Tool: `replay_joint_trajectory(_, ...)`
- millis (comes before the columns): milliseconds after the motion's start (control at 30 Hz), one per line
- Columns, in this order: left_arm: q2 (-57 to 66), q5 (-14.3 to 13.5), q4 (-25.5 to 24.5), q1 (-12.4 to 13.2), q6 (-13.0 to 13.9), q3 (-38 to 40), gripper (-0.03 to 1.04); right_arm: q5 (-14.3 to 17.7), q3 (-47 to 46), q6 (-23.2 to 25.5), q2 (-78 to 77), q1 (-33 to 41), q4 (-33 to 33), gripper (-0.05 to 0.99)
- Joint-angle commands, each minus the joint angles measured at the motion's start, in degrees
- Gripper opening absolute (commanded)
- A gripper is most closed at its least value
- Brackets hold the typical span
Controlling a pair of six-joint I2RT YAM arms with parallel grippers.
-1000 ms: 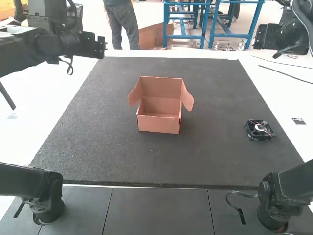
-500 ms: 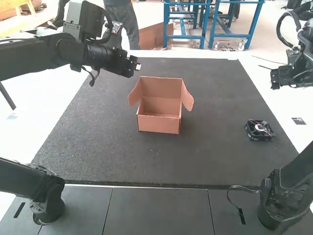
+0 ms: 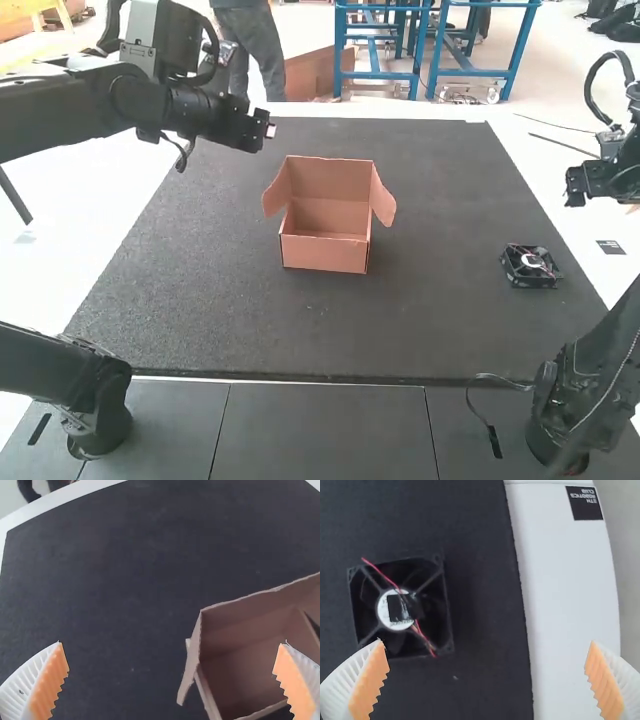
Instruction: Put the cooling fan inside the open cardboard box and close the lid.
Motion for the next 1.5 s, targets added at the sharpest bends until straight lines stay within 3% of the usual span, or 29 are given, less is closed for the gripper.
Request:
replay_joint_trajectory(0,-0.25,-0.25,-0.18,1.80,0.59,1.22,0.97,1.07,-2.13,-6.15,0.57,-0.02,-0.02,0.90)
replay_joint_trajectory(133,-0.25,-0.25,-1.41,2.94,0.51,1.31,0.97,0.98,-4.50,-8.52,0.83,-0.46,3.23,0.90)
replay_joint_trajectory(300,-0.34,-0.42,-1.59,3.82,0.42,1.22,0.97,1.16,-6.44,-6.15,2.59,-0.46,7.19,0.90)
replay_joint_trajectory(467,-0.25,-0.86,-1.59,4.26,0.42,1.31,0.97,3.62,-8.46,-6.15,3.65,-0.46,12.46,0.90)
replay_joint_trajectory(767,-0.34,-2.27,-1.85,4.26,0.15,1.22,0.97,3.18,-5.91,-5.36,9.80,-0.55,12.11,0.90)
replay_joint_trajectory(1467,-0.25,-2.53,-1.24,6.10,0.15,1.22,0.97,3.36,0.24,-2.99,19.11,-0.64,9.38,0.90)
